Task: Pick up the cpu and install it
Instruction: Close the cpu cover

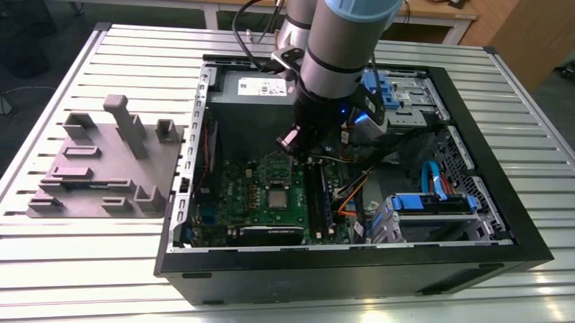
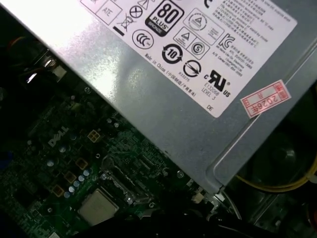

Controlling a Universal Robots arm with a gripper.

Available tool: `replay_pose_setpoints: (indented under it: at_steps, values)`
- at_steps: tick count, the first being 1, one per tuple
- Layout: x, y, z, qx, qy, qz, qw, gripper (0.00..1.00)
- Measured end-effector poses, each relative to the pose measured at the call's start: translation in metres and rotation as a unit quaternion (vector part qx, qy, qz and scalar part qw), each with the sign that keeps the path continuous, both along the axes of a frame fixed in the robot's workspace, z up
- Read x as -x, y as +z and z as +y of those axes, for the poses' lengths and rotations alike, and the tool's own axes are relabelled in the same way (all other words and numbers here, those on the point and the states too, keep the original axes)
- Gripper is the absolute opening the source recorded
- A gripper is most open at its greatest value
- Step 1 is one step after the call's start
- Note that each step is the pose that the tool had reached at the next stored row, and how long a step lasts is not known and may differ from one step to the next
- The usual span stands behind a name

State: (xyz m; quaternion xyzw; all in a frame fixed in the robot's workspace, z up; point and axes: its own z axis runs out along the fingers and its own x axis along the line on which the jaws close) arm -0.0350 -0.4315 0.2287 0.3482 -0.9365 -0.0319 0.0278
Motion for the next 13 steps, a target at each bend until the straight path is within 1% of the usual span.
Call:
replay_pose_setpoints:
  at_steps: [7,10,13]
  values:
    - [0.0005,0.0043,0.0,0.0001,0.022,0.0,0.99977,0.1]
    - [0.001,0.0052,0.0001,-0.0001,0.033,-0.0001,0.99946,0.1]
    - [0.0012,0.0066,0.0,0.0001,0.045,-0.0001,0.99898,0.1]
